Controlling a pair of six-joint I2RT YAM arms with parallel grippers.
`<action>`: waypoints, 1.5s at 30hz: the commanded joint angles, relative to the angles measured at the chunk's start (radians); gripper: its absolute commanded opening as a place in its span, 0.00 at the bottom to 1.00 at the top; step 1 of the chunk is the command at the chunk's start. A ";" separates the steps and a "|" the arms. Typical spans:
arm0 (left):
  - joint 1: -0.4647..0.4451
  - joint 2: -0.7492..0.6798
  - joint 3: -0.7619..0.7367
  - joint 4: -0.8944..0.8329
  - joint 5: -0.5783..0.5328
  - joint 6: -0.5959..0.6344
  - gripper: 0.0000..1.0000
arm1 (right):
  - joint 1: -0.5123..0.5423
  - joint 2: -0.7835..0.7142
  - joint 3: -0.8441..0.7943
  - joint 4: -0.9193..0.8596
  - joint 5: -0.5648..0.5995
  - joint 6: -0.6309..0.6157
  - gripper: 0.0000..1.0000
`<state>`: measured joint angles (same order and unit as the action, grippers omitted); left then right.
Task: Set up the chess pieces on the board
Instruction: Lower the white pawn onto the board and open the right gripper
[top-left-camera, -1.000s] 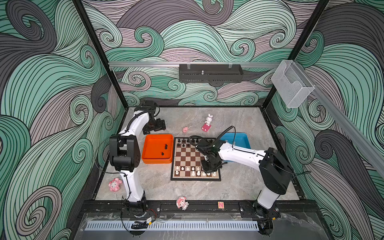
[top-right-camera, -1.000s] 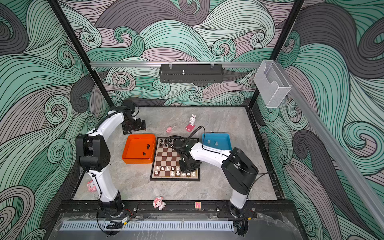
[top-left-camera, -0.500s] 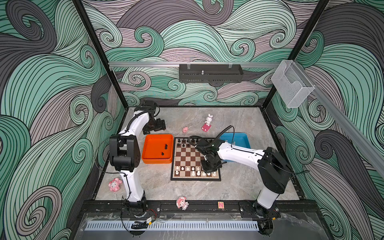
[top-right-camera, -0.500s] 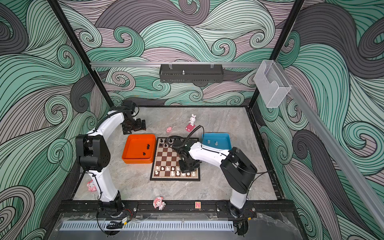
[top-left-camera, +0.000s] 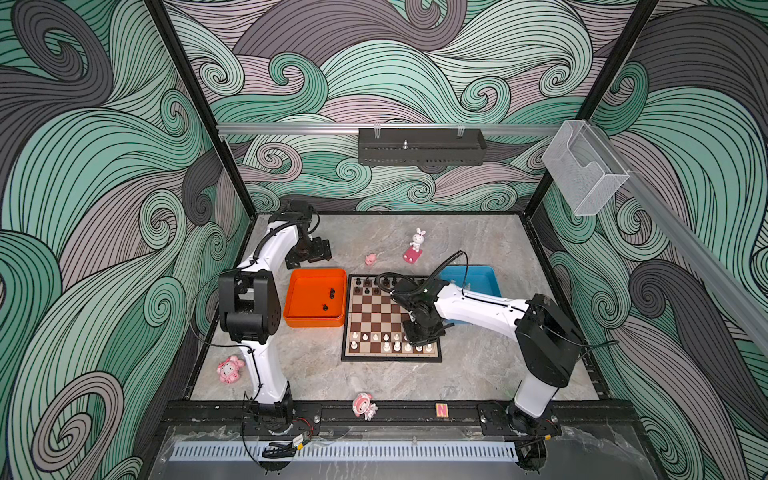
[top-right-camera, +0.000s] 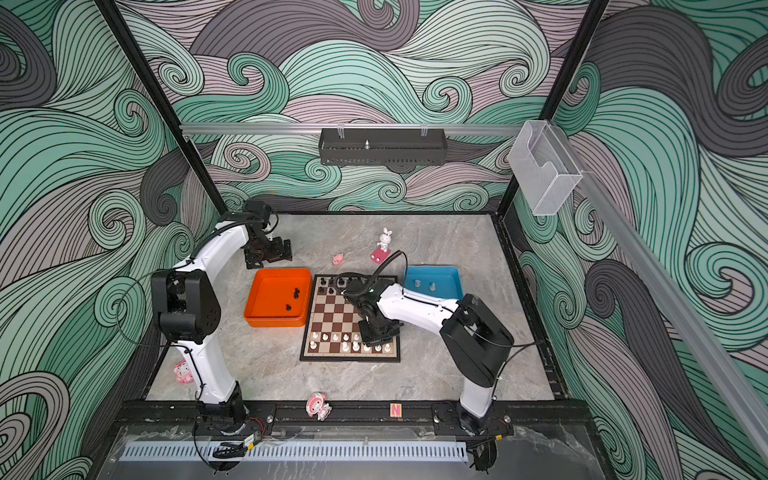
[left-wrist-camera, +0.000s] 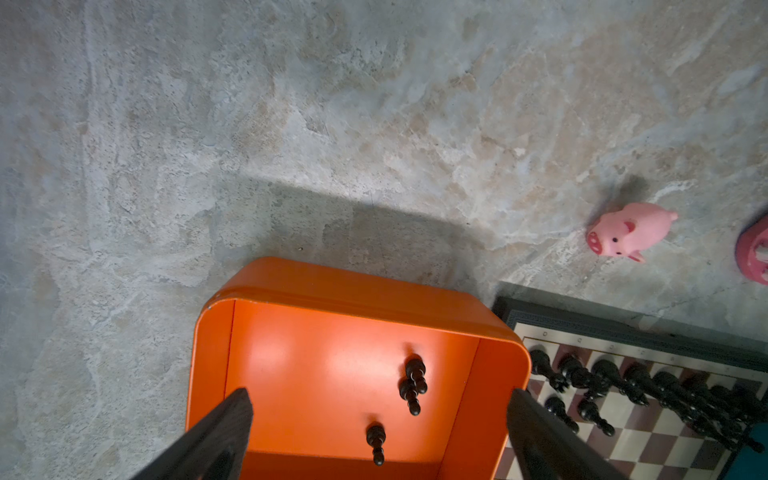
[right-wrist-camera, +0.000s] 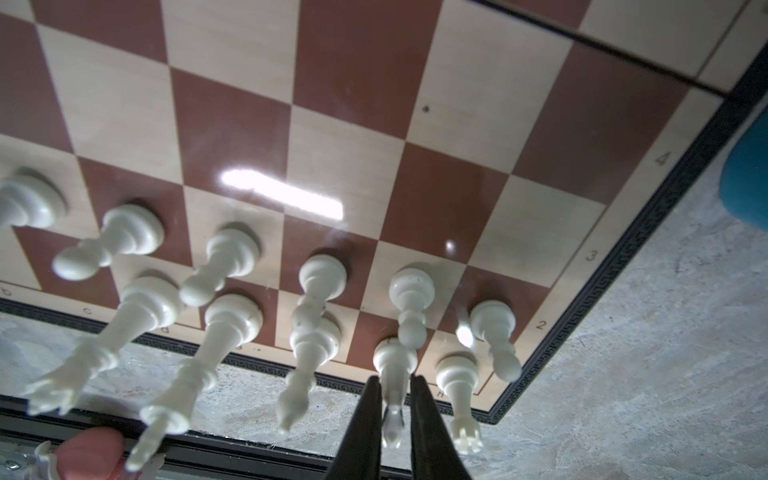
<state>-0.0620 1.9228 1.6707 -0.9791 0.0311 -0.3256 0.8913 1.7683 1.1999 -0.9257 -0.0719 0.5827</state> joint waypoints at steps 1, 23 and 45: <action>-0.006 0.016 0.003 -0.006 0.004 -0.003 0.98 | 0.006 0.016 0.018 -0.016 0.009 0.000 0.13; -0.006 0.011 0.003 -0.007 0.001 -0.003 0.98 | 0.005 0.017 0.017 0.010 -0.038 0.013 0.07; -0.007 0.013 0.001 -0.007 0.001 -0.003 0.98 | 0.005 0.016 0.018 0.011 -0.005 0.014 0.11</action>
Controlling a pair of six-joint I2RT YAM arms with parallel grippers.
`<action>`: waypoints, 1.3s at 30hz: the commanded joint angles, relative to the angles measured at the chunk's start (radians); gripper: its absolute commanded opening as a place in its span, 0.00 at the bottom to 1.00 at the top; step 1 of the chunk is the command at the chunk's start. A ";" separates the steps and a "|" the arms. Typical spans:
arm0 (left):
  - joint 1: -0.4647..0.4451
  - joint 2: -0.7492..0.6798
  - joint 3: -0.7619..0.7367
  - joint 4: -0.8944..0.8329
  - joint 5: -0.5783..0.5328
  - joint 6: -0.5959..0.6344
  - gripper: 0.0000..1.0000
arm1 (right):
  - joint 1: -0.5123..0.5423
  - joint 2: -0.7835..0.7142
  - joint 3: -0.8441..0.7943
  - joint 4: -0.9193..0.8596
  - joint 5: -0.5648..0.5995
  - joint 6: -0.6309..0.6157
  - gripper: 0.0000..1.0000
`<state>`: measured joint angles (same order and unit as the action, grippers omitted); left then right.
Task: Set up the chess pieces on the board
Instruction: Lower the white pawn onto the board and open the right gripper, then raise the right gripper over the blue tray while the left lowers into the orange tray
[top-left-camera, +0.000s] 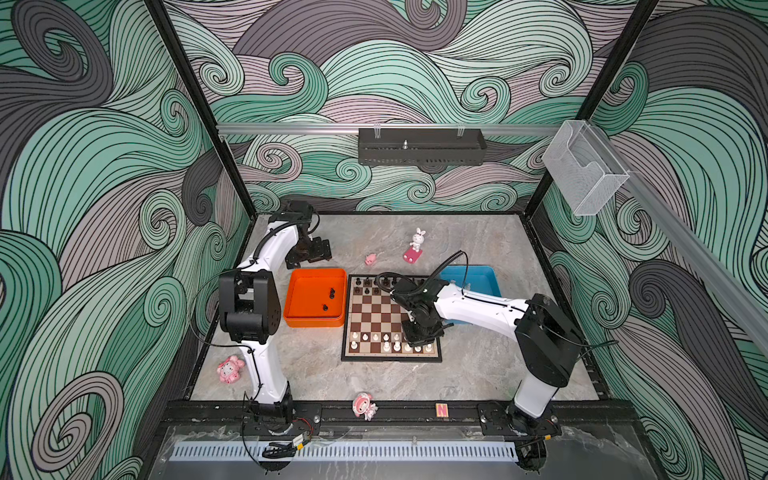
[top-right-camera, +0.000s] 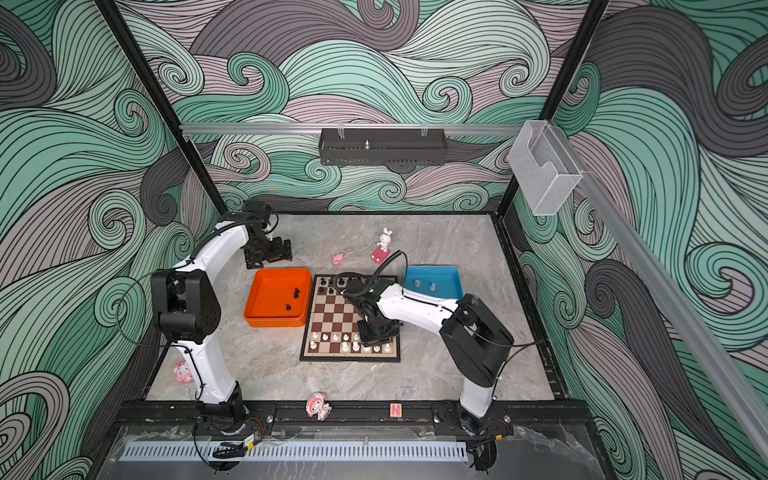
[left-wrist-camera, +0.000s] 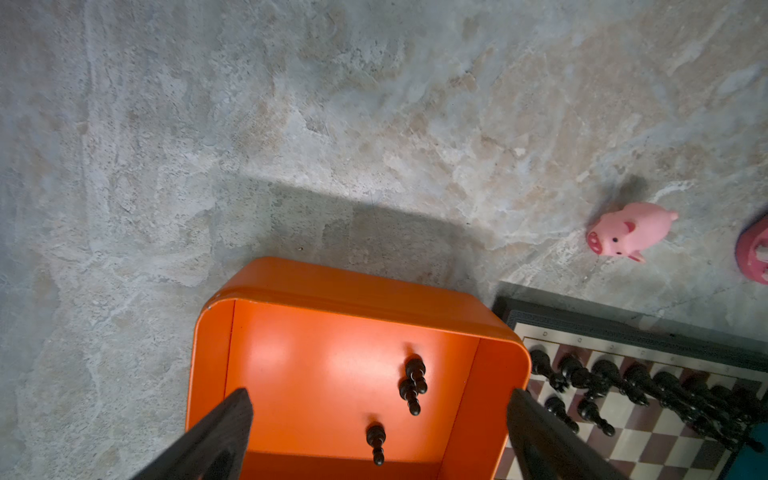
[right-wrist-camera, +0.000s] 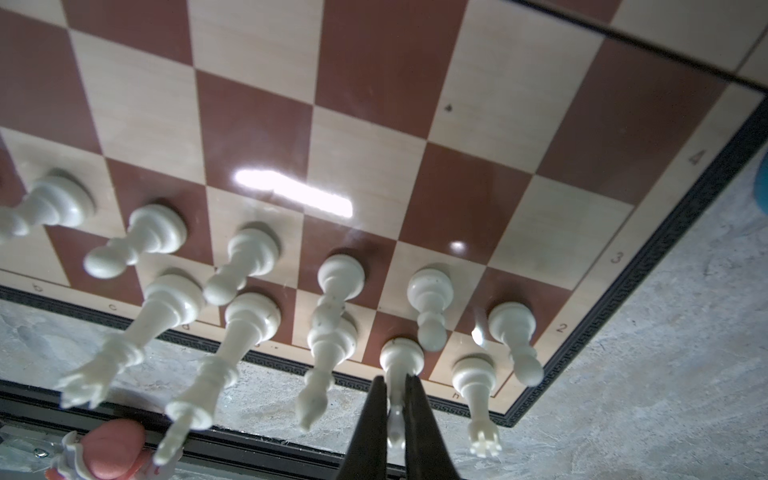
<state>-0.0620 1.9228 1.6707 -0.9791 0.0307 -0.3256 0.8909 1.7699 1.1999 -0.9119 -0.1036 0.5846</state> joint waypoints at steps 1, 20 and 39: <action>-0.007 0.013 0.001 -0.007 0.002 -0.003 0.98 | 0.004 0.014 0.018 -0.003 0.028 0.011 0.11; -0.007 0.012 0.003 -0.007 0.000 -0.003 0.98 | 0.005 -0.042 0.070 -0.053 0.068 0.004 0.36; -0.059 -0.163 -0.262 -0.044 -0.064 -0.063 0.97 | -0.385 -0.203 0.215 0.015 0.266 -0.209 0.99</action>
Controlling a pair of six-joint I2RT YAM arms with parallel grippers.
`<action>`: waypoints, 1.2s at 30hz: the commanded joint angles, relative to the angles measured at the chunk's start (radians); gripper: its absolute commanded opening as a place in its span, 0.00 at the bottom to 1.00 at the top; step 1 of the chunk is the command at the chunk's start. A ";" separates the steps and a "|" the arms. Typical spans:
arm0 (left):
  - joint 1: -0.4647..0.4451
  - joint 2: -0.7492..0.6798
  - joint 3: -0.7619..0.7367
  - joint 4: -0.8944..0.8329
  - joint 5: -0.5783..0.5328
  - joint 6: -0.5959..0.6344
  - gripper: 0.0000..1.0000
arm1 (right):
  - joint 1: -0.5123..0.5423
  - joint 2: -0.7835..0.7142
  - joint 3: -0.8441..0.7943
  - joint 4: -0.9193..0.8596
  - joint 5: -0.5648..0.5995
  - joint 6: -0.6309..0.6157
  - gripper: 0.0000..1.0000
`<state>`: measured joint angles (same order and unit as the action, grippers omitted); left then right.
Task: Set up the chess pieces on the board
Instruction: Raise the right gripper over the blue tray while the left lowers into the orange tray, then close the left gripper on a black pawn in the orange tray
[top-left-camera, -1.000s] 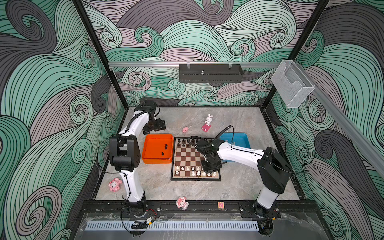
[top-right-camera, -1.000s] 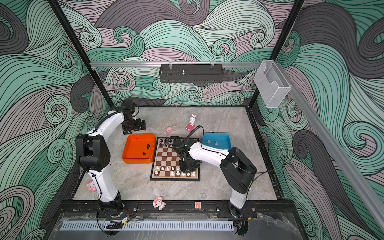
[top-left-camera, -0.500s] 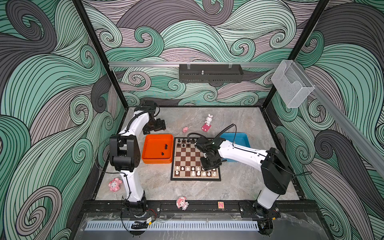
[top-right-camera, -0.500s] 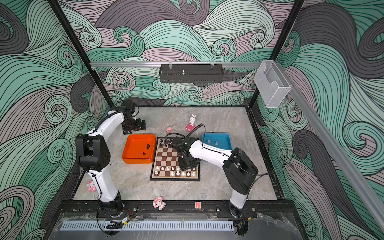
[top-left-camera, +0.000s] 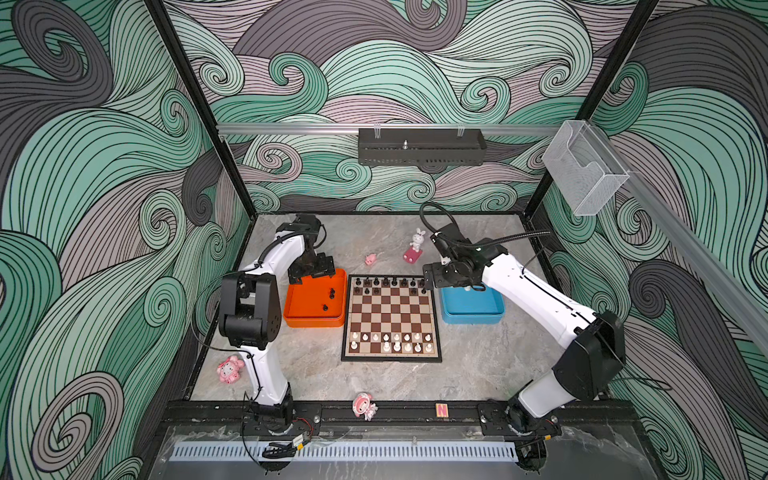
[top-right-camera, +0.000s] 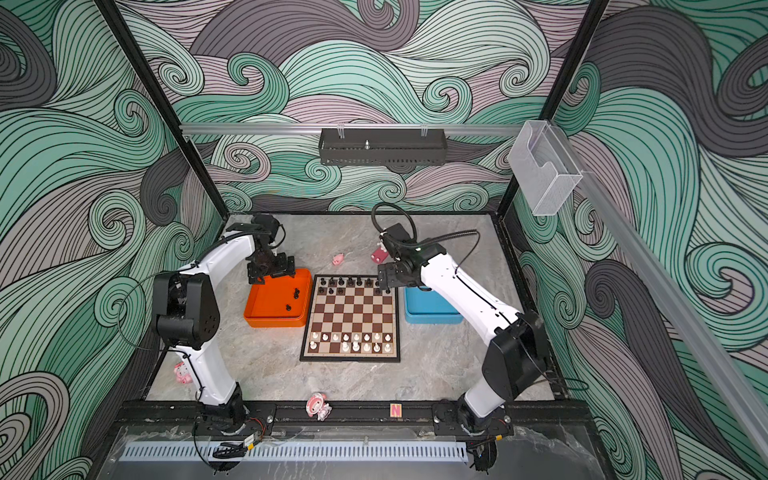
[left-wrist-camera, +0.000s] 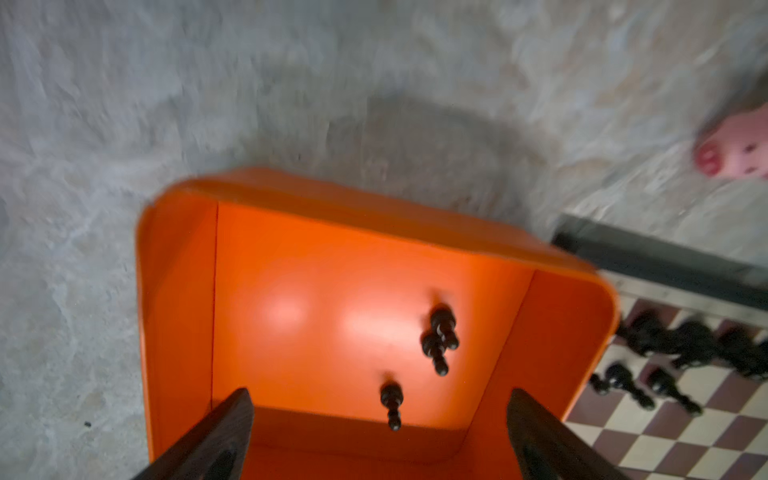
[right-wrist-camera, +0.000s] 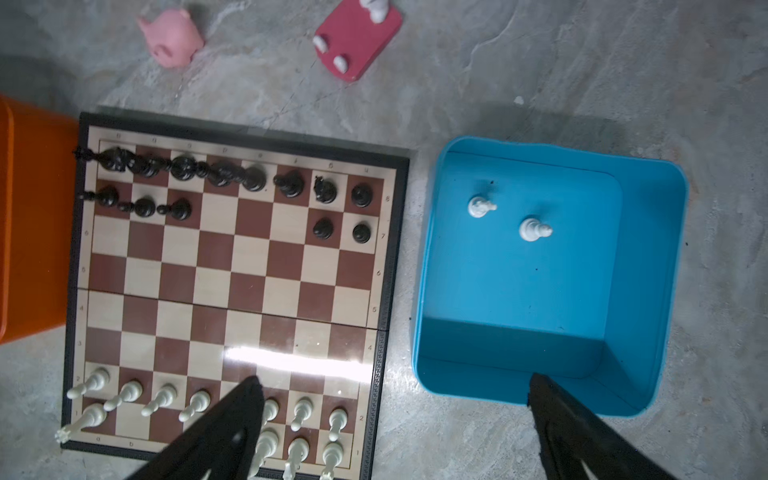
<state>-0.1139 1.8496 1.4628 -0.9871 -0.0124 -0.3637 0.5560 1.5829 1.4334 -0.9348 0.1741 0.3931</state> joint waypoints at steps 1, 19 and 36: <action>-0.009 -0.108 -0.088 -0.044 -0.026 -0.025 0.96 | -0.068 -0.023 -0.030 0.057 -0.025 -0.019 0.99; -0.074 -0.029 -0.157 0.013 0.000 -0.002 0.73 | -0.178 -0.055 -0.143 0.120 -0.137 -0.056 0.95; -0.102 0.054 -0.121 0.027 -0.003 0.012 0.50 | -0.229 -0.048 -0.166 0.126 -0.167 -0.070 0.95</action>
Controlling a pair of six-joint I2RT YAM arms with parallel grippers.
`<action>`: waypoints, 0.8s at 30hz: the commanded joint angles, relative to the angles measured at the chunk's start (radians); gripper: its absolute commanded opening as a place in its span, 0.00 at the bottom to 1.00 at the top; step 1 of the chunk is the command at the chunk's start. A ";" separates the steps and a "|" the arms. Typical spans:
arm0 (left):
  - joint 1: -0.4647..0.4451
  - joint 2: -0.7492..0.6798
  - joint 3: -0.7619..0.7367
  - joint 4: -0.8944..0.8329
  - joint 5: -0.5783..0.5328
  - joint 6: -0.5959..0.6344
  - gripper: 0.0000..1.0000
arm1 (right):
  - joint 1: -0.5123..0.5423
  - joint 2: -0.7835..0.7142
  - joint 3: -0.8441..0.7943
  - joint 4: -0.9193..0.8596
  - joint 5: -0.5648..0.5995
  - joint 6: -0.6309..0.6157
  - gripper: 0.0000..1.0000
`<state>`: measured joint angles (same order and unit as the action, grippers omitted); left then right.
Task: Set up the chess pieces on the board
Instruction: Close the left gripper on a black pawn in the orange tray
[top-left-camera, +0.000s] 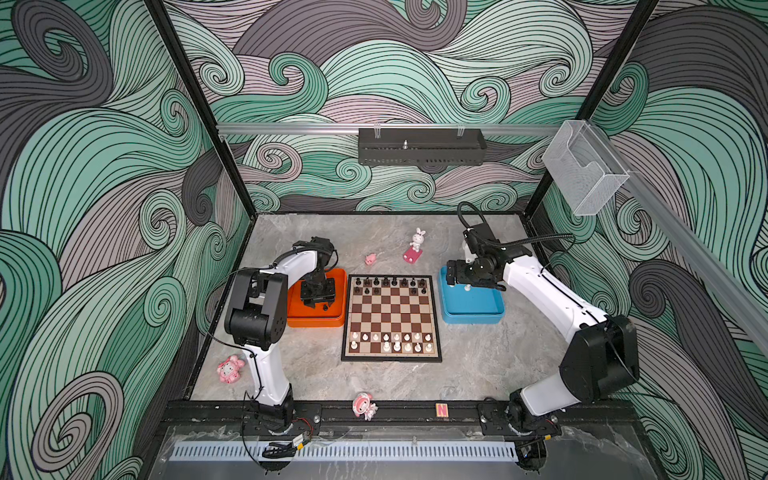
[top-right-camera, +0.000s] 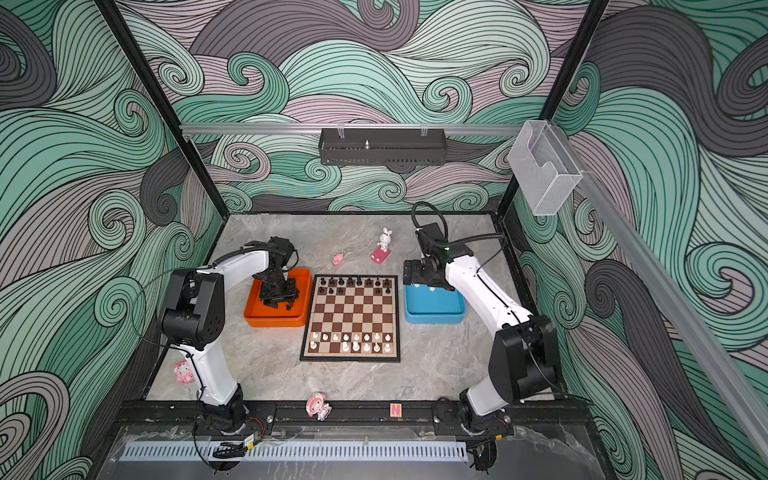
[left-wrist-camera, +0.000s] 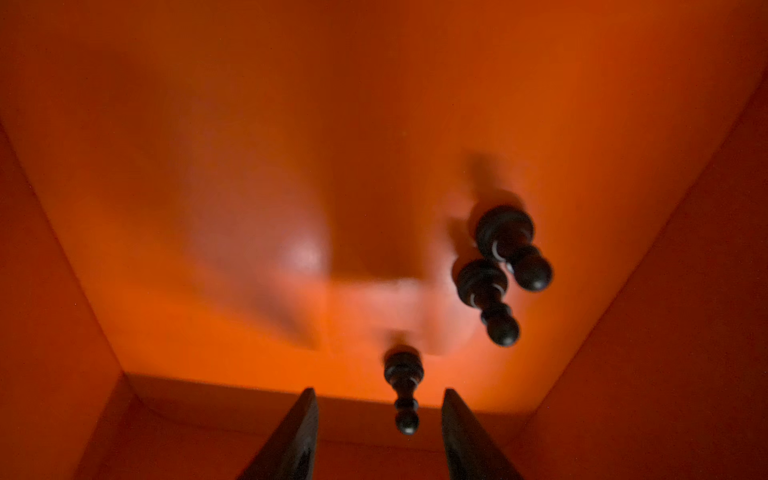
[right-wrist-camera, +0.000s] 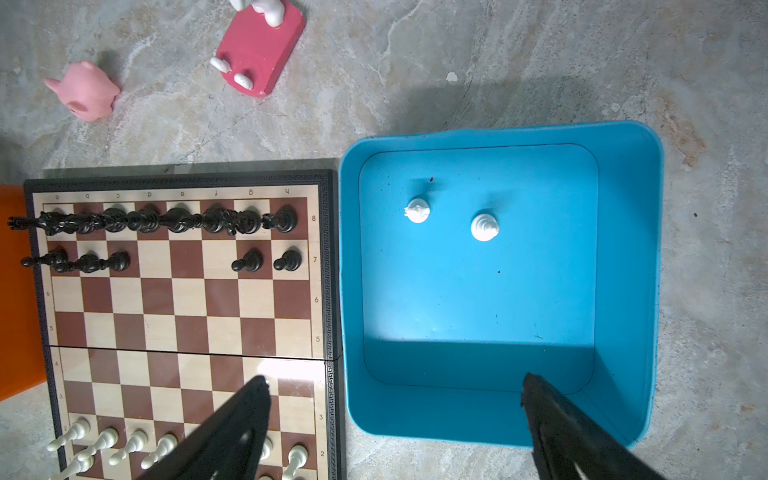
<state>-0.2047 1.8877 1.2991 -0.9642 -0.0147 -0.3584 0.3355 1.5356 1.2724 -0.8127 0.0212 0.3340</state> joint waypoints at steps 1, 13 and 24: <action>-0.011 0.020 0.045 0.004 -0.003 0.007 0.49 | -0.010 0.001 -0.004 0.002 -0.016 -0.012 0.94; -0.019 0.031 0.047 0.001 -0.010 0.015 0.37 | -0.017 0.010 -0.008 0.003 -0.020 -0.013 0.94; -0.040 0.039 0.032 -0.001 -0.026 0.019 0.36 | -0.023 0.003 -0.020 0.003 -0.021 -0.015 0.93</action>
<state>-0.2325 1.9087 1.3258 -0.9535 -0.0193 -0.3473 0.3202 1.5383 1.2686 -0.8093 0.0006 0.3279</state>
